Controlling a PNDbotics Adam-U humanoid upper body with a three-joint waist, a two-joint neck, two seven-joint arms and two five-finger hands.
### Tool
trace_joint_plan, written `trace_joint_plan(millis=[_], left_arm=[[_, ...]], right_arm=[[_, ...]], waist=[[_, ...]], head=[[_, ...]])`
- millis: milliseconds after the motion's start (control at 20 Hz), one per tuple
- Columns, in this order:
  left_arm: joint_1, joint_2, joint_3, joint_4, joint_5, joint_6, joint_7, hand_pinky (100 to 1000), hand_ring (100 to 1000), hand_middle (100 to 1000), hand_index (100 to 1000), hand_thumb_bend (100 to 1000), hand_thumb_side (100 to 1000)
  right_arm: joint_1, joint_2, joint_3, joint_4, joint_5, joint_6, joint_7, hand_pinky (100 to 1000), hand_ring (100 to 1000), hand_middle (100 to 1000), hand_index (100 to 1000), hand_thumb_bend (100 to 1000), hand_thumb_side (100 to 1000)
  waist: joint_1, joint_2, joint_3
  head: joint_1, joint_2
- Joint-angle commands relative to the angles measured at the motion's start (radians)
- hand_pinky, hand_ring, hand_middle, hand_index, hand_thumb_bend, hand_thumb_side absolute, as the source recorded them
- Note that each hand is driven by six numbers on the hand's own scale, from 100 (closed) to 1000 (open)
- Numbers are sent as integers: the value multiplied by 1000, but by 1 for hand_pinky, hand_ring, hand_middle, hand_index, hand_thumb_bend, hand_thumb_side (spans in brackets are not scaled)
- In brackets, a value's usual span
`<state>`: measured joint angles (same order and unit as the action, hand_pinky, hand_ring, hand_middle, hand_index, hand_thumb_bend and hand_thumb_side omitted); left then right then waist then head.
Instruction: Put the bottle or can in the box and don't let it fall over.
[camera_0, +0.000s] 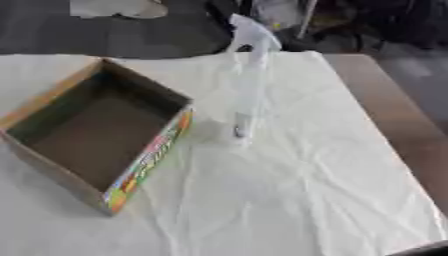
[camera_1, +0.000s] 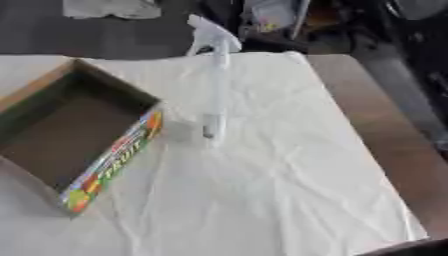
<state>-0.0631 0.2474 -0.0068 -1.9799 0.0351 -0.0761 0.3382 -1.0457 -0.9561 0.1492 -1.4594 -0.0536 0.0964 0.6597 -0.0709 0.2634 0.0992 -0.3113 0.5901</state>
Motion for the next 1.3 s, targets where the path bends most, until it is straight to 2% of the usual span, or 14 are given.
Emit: trace_joint_plan(millis=[50,500,1050,1300], left_arm=[[-7,10,10,-20,6,-3,8,953,621,724,620,173,864],[-6,10,10,-20,3,-2,11,953,620,723,619,172,866],[-11,11,6,-20,2,0,7,953,620,723,618,171,865],[-10,10,5,-20,2,3,6,953,620,723,618,171,865]], right_arm=[[-20,-35,-8,-15,4,-2,3,885,776,829,870,122,386],[-12,-42,-1,-26,6,-6,9,883,780,832,872,142,389],[9,-55,62,-70,52,-12,56,879,797,844,879,218,410],[22,-61,88,-85,59,-17,75,878,801,846,881,236,419]], waist=[[1,-17,0],[0,-12,2],[3,-10,-6],[2,-10,-7]], head=[[0,-4],[2,-9],[-7,-32],[-10,-33]])
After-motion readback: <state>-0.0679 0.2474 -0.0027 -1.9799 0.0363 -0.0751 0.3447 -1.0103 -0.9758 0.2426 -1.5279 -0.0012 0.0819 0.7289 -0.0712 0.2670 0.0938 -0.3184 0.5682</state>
